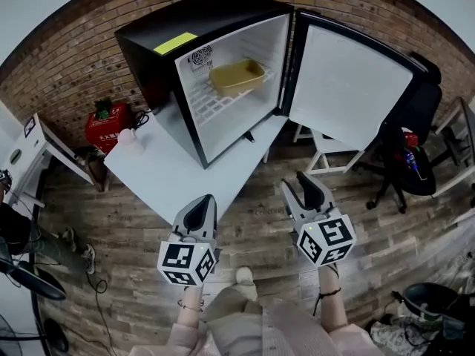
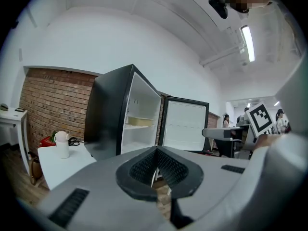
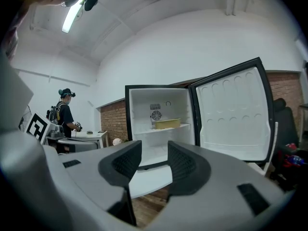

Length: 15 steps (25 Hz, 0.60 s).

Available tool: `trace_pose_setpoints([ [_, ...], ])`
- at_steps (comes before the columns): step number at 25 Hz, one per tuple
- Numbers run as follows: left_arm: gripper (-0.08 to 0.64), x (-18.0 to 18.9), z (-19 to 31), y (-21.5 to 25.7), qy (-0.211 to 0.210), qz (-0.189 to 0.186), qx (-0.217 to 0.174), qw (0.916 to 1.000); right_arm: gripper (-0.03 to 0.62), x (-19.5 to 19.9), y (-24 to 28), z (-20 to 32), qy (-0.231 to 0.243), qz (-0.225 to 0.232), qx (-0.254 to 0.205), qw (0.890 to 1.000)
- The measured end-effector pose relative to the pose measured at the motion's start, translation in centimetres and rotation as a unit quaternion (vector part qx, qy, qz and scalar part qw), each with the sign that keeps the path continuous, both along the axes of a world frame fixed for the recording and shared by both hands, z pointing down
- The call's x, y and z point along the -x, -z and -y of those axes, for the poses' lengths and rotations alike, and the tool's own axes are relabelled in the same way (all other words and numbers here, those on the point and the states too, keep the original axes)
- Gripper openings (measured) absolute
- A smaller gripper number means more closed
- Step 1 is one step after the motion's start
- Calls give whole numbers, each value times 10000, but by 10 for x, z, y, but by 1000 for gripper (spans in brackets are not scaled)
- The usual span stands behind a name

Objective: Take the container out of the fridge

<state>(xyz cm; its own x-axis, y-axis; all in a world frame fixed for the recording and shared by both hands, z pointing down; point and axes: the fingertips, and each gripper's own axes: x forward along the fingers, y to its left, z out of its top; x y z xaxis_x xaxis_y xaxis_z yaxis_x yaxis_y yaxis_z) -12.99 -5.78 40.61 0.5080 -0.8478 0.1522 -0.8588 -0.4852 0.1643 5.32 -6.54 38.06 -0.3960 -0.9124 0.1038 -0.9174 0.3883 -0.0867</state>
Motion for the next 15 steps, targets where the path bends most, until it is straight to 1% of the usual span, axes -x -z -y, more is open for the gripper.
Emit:
trace_pose_setpoints([
  [5,-6,-12,26,-1,-148,-36,0,9999,152,-9,-2,20,-45,-27,13,10000],
  [9,-6,-19,36,0,-259,-35,-15,9997,153,-10,-1,29,-16,-75,-2,10000],
  [15,-6,-21,45,-1,-255,-12,28,9997,152,-9,-2,43,26,-81,16,10000],
])
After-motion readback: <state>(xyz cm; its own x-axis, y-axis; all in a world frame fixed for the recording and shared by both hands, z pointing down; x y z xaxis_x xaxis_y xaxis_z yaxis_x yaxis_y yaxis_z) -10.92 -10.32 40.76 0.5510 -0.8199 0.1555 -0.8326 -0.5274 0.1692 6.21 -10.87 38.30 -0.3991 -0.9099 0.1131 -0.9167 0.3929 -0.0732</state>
